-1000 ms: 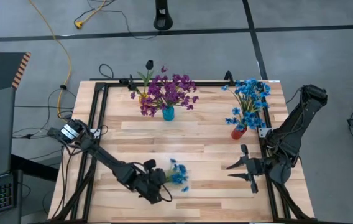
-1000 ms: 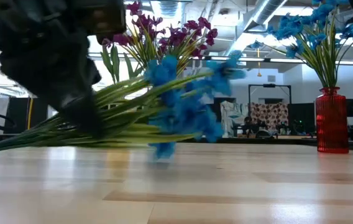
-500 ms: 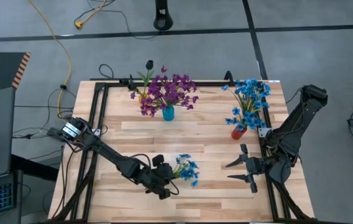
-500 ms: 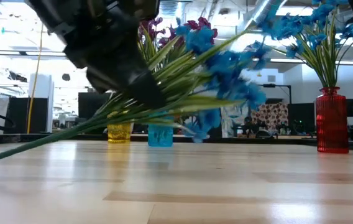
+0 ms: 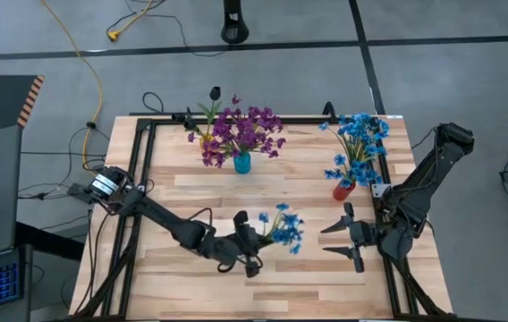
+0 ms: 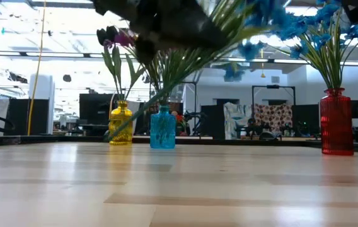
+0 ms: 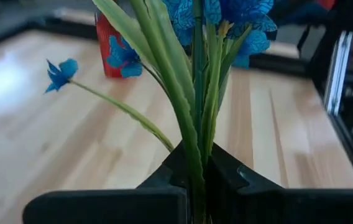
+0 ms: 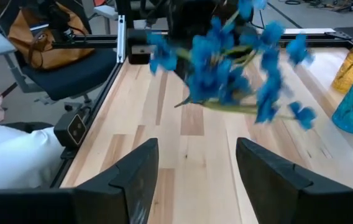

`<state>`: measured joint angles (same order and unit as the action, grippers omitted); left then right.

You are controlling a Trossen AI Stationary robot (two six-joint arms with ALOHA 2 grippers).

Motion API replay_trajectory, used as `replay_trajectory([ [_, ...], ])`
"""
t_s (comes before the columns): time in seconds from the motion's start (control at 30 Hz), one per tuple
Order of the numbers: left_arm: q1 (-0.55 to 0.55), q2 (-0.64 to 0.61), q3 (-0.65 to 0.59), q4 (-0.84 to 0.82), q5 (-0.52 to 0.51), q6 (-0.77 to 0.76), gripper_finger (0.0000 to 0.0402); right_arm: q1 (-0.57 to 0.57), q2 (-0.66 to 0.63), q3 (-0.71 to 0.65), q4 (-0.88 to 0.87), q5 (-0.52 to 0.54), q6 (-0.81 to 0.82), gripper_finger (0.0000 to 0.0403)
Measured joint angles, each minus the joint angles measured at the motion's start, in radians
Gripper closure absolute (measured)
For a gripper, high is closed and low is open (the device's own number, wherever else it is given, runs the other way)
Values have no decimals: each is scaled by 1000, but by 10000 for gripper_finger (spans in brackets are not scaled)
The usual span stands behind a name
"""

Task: Sort flowers into vase by color
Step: Put the blue flower into the red vase

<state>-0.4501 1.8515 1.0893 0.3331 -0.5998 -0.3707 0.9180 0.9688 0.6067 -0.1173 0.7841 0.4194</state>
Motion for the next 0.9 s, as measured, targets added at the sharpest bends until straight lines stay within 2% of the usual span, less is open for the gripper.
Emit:
replay_trajectory([
  [0.37, 44, 0, 0, 373, -11, 290, 391, -21, 0, 0, 0, 0, 0, 159],
  [0.47, 55, 0, 0, 451, 17, 342, 391, -39, 0, 0, 0, 0, 0, 159],
  [0.67, 89, -1, 0, 522, 107, 377, 391, -84, 14, 0, 51, 2, 0, 159],
  [0.9, 118, -1, 0, 539, 205, 364, 391, -140, 94, 0, 168, 3, -10, 159],
])
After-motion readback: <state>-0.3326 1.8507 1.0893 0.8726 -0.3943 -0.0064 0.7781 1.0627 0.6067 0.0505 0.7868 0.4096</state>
